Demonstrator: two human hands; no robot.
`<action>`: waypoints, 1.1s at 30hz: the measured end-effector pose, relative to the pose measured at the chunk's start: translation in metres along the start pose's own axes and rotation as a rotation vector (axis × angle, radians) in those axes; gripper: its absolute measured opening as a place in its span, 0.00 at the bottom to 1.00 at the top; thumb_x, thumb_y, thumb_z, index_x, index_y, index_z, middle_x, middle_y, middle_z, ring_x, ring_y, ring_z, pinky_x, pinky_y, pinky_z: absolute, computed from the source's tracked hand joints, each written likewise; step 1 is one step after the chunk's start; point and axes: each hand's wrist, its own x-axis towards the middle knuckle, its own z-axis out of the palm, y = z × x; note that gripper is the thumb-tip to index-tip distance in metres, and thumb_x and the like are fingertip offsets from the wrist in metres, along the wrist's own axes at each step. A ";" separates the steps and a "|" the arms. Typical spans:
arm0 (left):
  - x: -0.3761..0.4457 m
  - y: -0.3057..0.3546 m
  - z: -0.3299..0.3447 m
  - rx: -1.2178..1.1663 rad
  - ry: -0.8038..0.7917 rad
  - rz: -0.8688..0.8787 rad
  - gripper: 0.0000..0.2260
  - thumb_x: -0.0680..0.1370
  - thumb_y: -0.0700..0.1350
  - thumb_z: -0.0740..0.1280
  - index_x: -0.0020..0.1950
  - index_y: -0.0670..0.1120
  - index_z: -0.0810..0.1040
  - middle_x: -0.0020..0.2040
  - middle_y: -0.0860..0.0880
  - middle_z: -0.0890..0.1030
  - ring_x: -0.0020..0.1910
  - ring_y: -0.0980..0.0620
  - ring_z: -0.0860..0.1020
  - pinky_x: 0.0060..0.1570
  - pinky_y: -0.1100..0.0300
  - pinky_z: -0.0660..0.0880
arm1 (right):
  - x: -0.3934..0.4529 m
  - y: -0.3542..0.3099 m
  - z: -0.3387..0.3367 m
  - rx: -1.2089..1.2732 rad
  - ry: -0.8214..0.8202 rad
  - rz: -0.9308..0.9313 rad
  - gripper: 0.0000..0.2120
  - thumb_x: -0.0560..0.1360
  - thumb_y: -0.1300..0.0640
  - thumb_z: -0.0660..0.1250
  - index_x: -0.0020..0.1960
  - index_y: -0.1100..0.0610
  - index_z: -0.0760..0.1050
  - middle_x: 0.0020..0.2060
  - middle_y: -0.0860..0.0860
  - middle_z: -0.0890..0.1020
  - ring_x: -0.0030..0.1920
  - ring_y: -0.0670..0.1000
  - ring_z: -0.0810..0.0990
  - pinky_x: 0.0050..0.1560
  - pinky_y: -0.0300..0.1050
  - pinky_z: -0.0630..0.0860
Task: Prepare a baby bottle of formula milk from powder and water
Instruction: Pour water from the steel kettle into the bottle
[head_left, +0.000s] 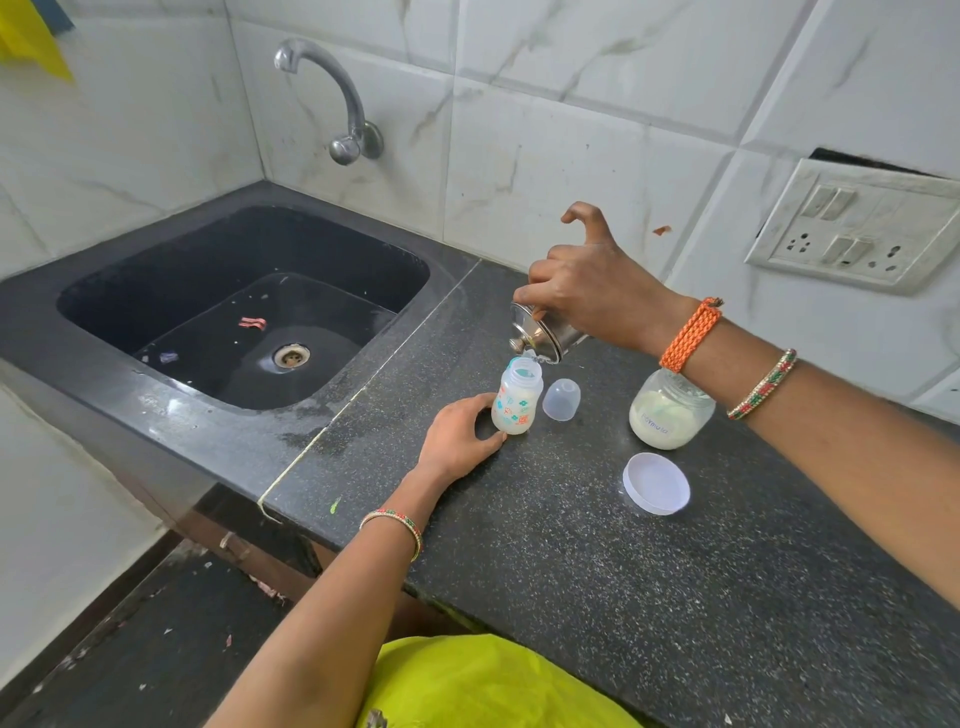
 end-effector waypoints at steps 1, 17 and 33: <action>0.000 0.000 0.000 0.000 0.001 -0.001 0.24 0.71 0.50 0.71 0.67 0.51 0.72 0.63 0.52 0.78 0.61 0.54 0.75 0.57 0.62 0.66 | -0.001 0.000 0.001 0.005 0.002 0.007 0.08 0.77 0.59 0.62 0.49 0.49 0.79 0.36 0.47 0.80 0.38 0.52 0.80 0.63 0.55 0.50; -0.002 0.005 -0.003 -0.010 0.003 -0.001 0.23 0.71 0.49 0.71 0.66 0.52 0.73 0.62 0.53 0.79 0.60 0.55 0.76 0.56 0.63 0.67 | -0.047 0.000 0.049 0.602 0.208 0.674 0.10 0.77 0.60 0.64 0.53 0.53 0.82 0.47 0.49 0.85 0.49 0.53 0.80 0.59 0.52 0.62; 0.001 0.003 -0.012 -0.248 -0.110 -0.124 0.30 0.73 0.43 0.71 0.72 0.51 0.63 0.68 0.54 0.71 0.66 0.56 0.70 0.63 0.61 0.64 | -0.084 -0.012 0.093 1.195 0.316 1.124 0.03 0.73 0.63 0.70 0.47 0.59 0.81 0.42 0.55 0.84 0.46 0.57 0.83 0.50 0.59 0.80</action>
